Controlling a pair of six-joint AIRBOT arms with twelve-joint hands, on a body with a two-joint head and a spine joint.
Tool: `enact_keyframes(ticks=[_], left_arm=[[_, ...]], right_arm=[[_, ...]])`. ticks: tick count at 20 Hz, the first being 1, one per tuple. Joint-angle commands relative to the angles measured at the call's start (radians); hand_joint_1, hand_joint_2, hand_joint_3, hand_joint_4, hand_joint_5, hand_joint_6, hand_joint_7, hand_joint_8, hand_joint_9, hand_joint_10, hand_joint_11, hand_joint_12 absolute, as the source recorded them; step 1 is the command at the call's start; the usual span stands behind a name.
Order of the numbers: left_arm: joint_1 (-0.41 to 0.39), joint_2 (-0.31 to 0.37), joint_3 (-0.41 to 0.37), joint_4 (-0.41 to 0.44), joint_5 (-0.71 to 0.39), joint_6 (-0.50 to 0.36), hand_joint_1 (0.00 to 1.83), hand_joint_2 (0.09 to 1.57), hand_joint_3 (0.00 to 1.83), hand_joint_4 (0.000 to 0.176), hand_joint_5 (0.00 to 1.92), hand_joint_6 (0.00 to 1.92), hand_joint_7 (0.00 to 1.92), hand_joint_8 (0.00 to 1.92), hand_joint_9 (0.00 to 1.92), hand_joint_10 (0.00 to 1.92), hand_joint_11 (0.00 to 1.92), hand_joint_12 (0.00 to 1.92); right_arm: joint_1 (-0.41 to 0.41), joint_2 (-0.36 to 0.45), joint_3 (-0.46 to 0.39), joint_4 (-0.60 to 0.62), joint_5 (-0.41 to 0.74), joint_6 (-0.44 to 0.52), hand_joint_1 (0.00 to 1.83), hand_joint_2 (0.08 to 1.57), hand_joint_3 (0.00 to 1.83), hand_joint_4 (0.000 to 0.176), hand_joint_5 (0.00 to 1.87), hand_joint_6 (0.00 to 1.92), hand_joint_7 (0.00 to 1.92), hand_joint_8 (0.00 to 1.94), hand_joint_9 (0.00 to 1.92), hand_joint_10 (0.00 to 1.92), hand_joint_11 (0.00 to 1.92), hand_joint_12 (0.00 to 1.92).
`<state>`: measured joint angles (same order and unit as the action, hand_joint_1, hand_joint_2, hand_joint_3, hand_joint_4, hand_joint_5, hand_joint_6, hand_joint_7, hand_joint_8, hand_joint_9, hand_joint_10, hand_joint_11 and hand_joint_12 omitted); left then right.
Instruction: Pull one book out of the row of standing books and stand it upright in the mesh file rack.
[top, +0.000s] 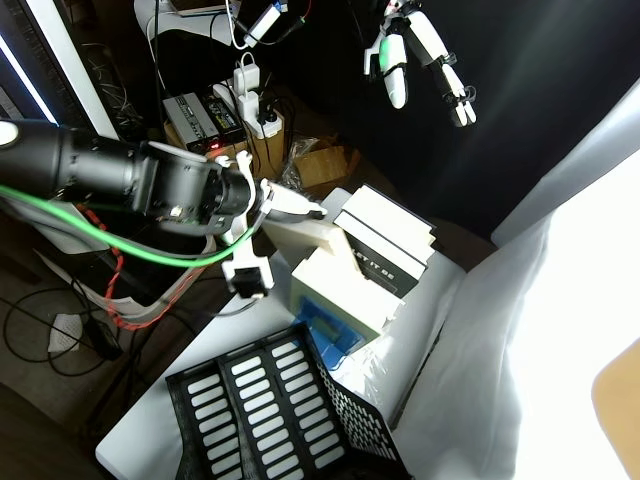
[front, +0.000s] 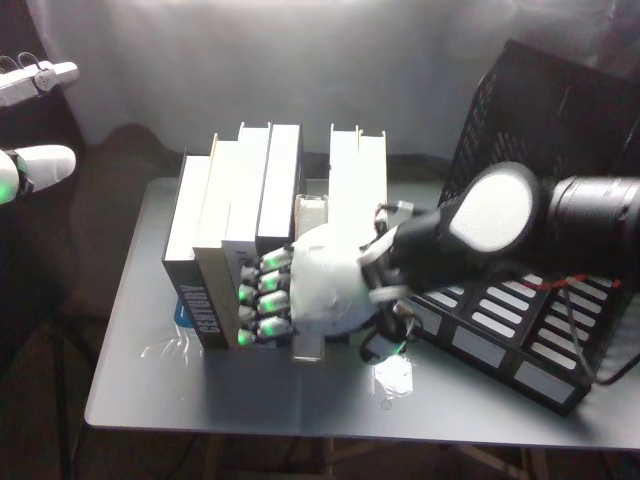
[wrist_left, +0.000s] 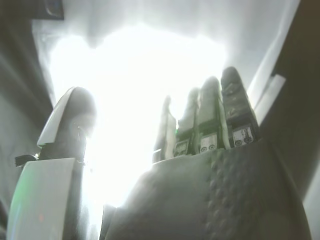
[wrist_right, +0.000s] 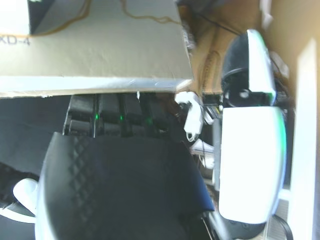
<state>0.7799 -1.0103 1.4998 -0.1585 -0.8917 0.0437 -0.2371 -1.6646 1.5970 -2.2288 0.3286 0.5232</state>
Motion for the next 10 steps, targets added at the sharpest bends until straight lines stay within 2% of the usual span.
enact_keyframes(ticks=[1, 2, 3, 4, 5, 6, 7, 8, 9, 10], left_arm=[[0.002, 0.010, 0.009, -0.040, -0.113, -0.006, 0.54, 1.34, 0.07, 0.062, 0.15, 0.02, 0.01, 0.00, 0.00, 0.00, 0.00, 0.00], [0.002, 0.010, 0.010, -0.040, -0.115, -0.006, 0.52, 1.27, 0.25, 0.058, 0.15, 0.01, 0.01, 0.00, 0.00, 0.00, 0.00, 0.00], [0.002, 0.010, 0.010, -0.040, -0.117, -0.006, 0.48, 1.17, 0.50, 0.055, 0.14, 0.01, 0.00, 0.00, 0.00, 0.00, 0.00, 0.00], [0.004, 0.011, 0.010, -0.043, -0.120, -0.006, 0.47, 1.10, 0.66, 0.055, 0.14, 0.01, 0.00, 0.00, 0.00, 0.00, 0.00, 0.00], [0.006, 0.011, 0.010, -0.046, -0.122, -0.006, 0.47, 1.06, 0.73, 0.055, 0.14, 0.01, 0.00, 0.00, 0.00, 0.00, 0.00, 0.00], [0.007, 0.011, 0.010, -0.048, -0.125, -0.006, 0.50, 1.04, 0.74, 0.056, 0.13, 0.00, 0.00, 0.00, 0.00, 0.00, 0.00, 0.00], [0.008, 0.011, 0.009, -0.051, -0.128, -0.006, 0.50, 1.06, 0.68, 0.061, 0.13, 0.00, 0.00, 0.00, 0.00, 0.00, 0.00, 0.00], [0.008, 0.011, 0.009, -0.052, -0.130, -0.006, 0.50, 1.08, 0.63, 0.060, 0.13, 0.00, 0.00, 0.00, 0.00, 0.00, 0.00, 0.00], [0.009, 0.011, 0.009, -0.053, -0.132, -0.006, 0.51, 1.09, 0.62, 0.055, 0.13, 0.00, 0.00, 0.00, 0.00, 0.00, 0.00, 0.00], [0.009, 0.011, 0.009, -0.053, -0.133, -0.006, 0.54, 1.08, 0.61, 0.059, 0.13, 0.00, 0.00, 0.00, 0.00, 0.00, 0.00, 0.00]], right_arm=[[-0.021, 0.008, 0.012, -0.024, -0.029, 0.006, 1.11, 0.99, 0.06, 0.007, 0.49, 0.09, 0.65, 0.12, 0.68, 0.26, 0.09, 1.45], [-0.031, 0.001, 0.021, -0.026, -0.035, 0.007, 1.31, 1.12, 0.03, 0.000, 0.73, 0.90, 0.90, 1.00, 0.78, 1.17, 0.43, 1.83], [-0.036, -0.006, 0.027, -0.025, -0.036, 0.008, 1.26, 1.14, 0.03, 0.000, 0.86, 0.93, 0.94, 1.31, 0.98, 1.51, 0.65, 1.90], [-0.041, -0.013, 0.035, -0.026, -0.037, 0.009, 1.19, 1.10, 0.01, 0.000, 0.99, 1.00, 1.22, 1.62, 1.18, 1.78, 0.98, 1.92], [-0.043, -0.015, 0.040, -0.026, -0.036, 0.012, 1.15, 0.85, 0.60, 0.000, 0.96, 1.22, 1.25, 1.75, 1.20, 1.88, 1.02, 1.92], [-0.045, -0.015, 0.041, -0.027, -0.037, 0.012, 1.24, 0.70, 0.94, 0.000, 0.91, 1.30, 1.08, 1.56, 1.04, 1.77, 0.81, 1.92], [-0.046, -0.015, 0.041, -0.028, -0.037, 0.014, 1.35, 0.80, 0.73, 0.000, 0.85, 1.35, 1.01, 1.26, 0.86, 1.51, 0.54, 1.92], [-0.047, -0.015, 0.042, -0.028, -0.037, 0.014, 1.36, 0.90, 0.50, 0.000, 0.82, 1.35, 1.04, 1.09, 0.82, 1.35, 0.44, 1.91], [-0.047, -0.015, 0.043, -0.029, -0.037, 0.014, 1.36, 0.95, 0.42, 0.000, 0.78, 1.41, 1.03, 1.09, 0.81, 1.29, 0.44, 1.89], [-0.048, -0.015, 0.044, -0.029, -0.037, 0.014, 1.37, 0.89, 0.56, 0.000, 0.80, 1.42, 1.01, 1.26, 0.81, 1.25, 0.42, 1.87]])
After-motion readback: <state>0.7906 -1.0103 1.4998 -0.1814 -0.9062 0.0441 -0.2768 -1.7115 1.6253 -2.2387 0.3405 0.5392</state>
